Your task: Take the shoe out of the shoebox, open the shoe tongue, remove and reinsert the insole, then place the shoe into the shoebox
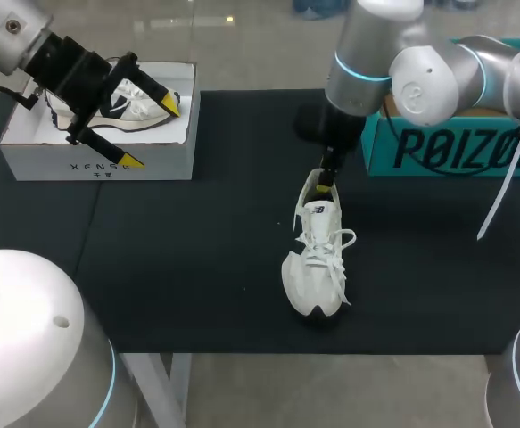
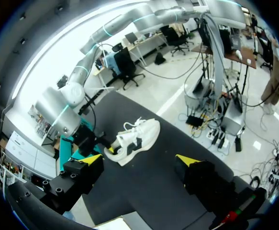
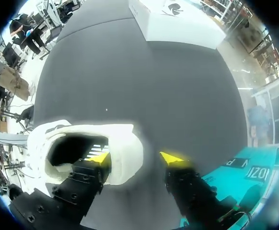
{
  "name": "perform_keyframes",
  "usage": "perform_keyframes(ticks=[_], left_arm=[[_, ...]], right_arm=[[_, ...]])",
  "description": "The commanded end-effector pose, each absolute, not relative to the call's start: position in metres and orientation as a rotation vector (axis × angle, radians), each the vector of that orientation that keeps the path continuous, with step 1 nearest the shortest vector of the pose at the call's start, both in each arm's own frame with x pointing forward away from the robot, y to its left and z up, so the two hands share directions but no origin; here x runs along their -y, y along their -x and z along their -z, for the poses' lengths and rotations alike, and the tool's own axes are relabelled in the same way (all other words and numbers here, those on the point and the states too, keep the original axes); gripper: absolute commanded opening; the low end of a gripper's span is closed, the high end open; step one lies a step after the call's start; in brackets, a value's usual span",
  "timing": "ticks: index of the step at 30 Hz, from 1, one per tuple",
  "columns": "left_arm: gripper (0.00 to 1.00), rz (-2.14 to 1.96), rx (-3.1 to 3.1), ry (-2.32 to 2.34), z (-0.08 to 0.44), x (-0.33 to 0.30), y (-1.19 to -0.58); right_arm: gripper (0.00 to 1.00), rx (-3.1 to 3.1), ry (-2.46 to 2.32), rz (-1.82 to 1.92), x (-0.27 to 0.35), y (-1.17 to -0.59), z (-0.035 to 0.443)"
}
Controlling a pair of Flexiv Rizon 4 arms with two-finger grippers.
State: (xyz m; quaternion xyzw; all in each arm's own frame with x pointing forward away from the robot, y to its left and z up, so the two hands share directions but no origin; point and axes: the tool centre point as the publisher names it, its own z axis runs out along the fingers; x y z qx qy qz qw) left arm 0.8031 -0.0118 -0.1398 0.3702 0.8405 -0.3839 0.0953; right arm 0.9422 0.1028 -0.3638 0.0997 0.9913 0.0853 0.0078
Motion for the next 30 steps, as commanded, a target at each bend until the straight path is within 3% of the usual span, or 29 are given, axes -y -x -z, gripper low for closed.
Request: perform_keyframes(ticks=[1,5,20,30], left_arm=[[1.00,1.132,-2.495,-1.099,0.139,0.012,-0.803],[1.00,1.132,-2.495,-1.099,0.139,0.012,-0.803],[1.00,1.132,-2.495,-1.099,0.139,0.012,-0.803],[1.00,1.132,-2.495,-1.099,0.139,0.012,-0.803]], right_arm=[[0.16,-3.098,-0.316,-0.272,-0.103,-0.943,0.366],[0.00,-3.102,-0.319,-0.267,-0.102,-0.942,0.368],[0.00,-3.062,-0.361,-0.241,-0.100,-0.918,0.353],[0.00,-2.829,-0.709,-0.156,-0.097,-0.896,0.272]])
